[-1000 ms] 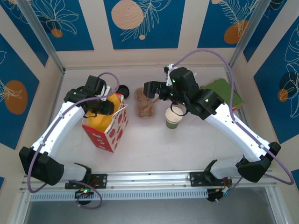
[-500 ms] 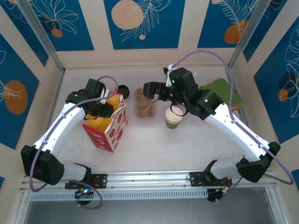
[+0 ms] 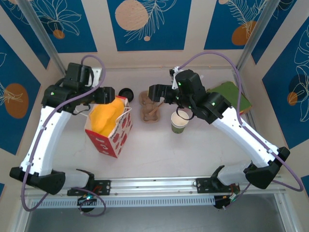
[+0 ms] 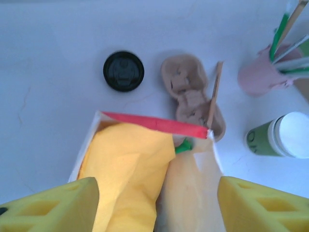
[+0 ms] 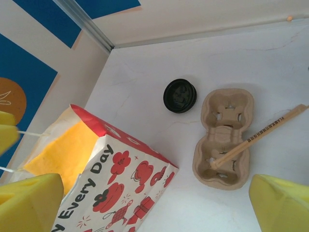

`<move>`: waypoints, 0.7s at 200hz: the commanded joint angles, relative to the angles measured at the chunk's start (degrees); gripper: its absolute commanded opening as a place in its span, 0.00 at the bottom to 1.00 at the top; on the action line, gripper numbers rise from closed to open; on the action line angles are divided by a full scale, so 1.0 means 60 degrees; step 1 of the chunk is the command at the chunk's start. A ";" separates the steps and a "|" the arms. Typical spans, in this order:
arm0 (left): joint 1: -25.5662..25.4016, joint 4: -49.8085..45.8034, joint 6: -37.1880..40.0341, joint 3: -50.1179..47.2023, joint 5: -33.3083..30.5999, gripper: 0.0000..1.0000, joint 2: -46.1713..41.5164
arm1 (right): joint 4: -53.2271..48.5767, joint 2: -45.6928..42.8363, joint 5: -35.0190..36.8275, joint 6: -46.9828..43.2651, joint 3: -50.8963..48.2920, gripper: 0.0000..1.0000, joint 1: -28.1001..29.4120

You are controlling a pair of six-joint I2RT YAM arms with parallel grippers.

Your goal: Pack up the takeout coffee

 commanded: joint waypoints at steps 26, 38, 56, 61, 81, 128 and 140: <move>0.0163 -0.0249 -0.0172 0.1364 -0.1731 0.82 0.0722 | -0.0395 -0.0377 0.0507 -0.0422 -0.0190 0.99 -0.0447; 0.0320 -0.0111 -0.0171 0.1626 -0.2168 0.82 0.0877 | -0.0511 -0.0467 0.0564 -0.0474 -0.0316 0.99 -0.0637; 0.0582 0.0217 -0.0218 0.1857 -0.2638 0.84 0.1094 | -0.0610 -0.0645 0.0656 -0.0524 -0.0598 0.99 -0.0943; 0.0686 0.0336 -0.0199 0.1850 -0.2694 0.85 0.1152 | -0.0610 -0.0697 0.0670 -0.0546 -0.0706 0.99 -0.1050; 0.1165 0.0681 -0.0267 0.1746 -0.2979 0.92 0.1387 | -0.0612 -0.0972 0.0819 -0.0638 -0.1128 0.99 -0.1515; 0.3004 0.1735 -0.0855 0.0371 -0.2891 1.00 0.1643 | -0.0793 -0.1371 0.0869 -0.0958 -0.2217 0.99 -0.3046; 0.3513 0.2133 -0.1054 -0.0265 -0.2909 1.00 0.1643 | -0.0671 -0.1478 0.0879 -0.1105 -0.2621 0.99 -0.3515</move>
